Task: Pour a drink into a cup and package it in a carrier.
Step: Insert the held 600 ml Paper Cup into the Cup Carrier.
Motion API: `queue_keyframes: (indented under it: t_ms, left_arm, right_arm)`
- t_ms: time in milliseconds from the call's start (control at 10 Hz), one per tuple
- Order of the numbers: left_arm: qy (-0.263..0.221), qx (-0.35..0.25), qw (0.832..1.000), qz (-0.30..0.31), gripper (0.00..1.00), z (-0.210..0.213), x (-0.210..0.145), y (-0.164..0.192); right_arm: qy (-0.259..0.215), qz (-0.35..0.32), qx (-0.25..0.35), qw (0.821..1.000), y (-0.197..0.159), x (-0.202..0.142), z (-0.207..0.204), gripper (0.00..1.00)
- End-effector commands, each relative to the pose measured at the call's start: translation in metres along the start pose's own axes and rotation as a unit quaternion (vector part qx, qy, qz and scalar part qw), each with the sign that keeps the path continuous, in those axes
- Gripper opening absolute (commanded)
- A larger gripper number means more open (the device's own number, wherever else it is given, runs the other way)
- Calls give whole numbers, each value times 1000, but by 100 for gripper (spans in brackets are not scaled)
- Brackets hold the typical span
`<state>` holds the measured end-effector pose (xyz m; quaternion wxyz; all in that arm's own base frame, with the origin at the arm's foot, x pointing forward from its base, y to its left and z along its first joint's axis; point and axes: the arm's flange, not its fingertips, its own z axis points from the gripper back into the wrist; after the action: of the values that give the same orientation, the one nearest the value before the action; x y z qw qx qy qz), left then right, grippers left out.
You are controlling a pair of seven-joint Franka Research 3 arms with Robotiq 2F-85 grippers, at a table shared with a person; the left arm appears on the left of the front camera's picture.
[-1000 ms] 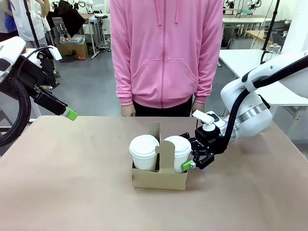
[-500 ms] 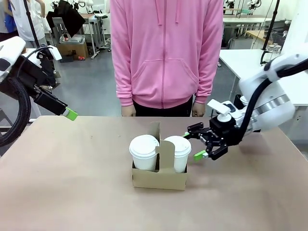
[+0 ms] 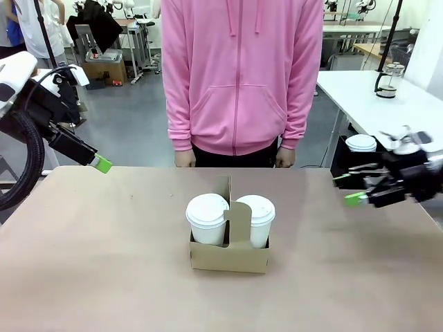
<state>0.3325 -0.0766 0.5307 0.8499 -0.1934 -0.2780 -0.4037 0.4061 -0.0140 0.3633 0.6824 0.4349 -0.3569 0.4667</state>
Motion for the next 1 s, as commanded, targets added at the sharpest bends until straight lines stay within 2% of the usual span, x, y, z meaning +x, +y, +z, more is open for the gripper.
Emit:
queue_keyframes:
  t_ms: [0,100,400,500,900]
  left_arm:
    - [-3,-5,1000,7,100,0,1,0]
    - [-3,-5,1000,7,100,0,1,0]
    - [-3,-5,1000,7,100,0,1,0]
    - [-3,-5,1000,7,100,0,1,0]
    - [-3,-5,1000,7,100,0,1,0]
  right_arm:
    - [31,-95,-102,990,27,-6,38,100]
    - [59,-125,-171,976,35,-10,57,100]
    - [95,-152,-260,949,30,-21,65,100]
    - [55,-116,-219,967,24,-19,87,100]
    - [55,-116,-219,967,24,-19,87,100]
